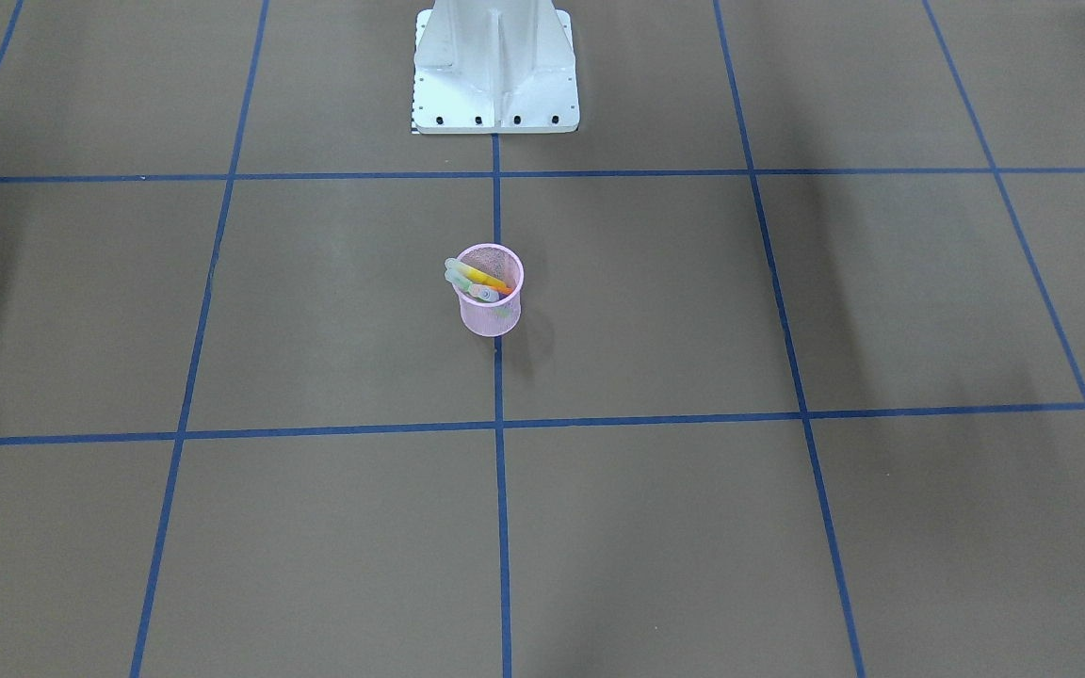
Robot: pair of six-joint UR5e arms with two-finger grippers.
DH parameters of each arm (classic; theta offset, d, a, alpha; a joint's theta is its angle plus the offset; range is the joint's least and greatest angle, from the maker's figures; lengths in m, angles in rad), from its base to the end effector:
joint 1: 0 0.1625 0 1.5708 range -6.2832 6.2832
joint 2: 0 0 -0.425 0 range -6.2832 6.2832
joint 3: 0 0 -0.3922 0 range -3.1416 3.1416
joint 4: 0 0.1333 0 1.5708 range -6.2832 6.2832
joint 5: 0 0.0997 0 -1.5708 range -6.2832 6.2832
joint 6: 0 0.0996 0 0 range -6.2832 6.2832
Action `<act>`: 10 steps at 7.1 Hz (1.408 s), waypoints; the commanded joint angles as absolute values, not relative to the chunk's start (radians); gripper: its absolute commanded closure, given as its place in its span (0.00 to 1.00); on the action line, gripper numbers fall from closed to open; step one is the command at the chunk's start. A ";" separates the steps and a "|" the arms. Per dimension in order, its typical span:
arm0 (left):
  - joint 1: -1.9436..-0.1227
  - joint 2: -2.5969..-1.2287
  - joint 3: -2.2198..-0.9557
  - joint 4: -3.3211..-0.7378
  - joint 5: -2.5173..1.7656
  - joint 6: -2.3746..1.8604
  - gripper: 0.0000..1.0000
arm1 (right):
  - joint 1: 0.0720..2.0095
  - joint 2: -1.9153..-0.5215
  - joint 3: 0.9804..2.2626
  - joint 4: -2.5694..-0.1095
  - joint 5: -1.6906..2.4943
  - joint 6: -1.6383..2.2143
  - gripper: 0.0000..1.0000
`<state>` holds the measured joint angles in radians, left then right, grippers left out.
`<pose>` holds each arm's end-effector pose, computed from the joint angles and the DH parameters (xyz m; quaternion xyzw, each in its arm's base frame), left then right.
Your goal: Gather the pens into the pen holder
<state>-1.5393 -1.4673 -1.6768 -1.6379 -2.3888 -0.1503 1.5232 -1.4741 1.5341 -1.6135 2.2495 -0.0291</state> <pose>-0.0463 -0.4542 0.6452 -0.0043 0.3987 -0.0406 0.9162 0.0453 -0.5363 0.6378 0.0051 -0.3329 -0.0390 0.9421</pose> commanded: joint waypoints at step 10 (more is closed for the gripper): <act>-1.528 -1.505 -1.681 -1.555 -2.263 -0.138 0.00 | 1.523 -1.494 1.560 -1.614 2.266 -0.029 0.00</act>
<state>-1.5280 -1.5078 -1.6812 -1.5547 -2.2757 -0.1393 1.5232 -1.4891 1.5523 -1.6138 2.2633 -0.0291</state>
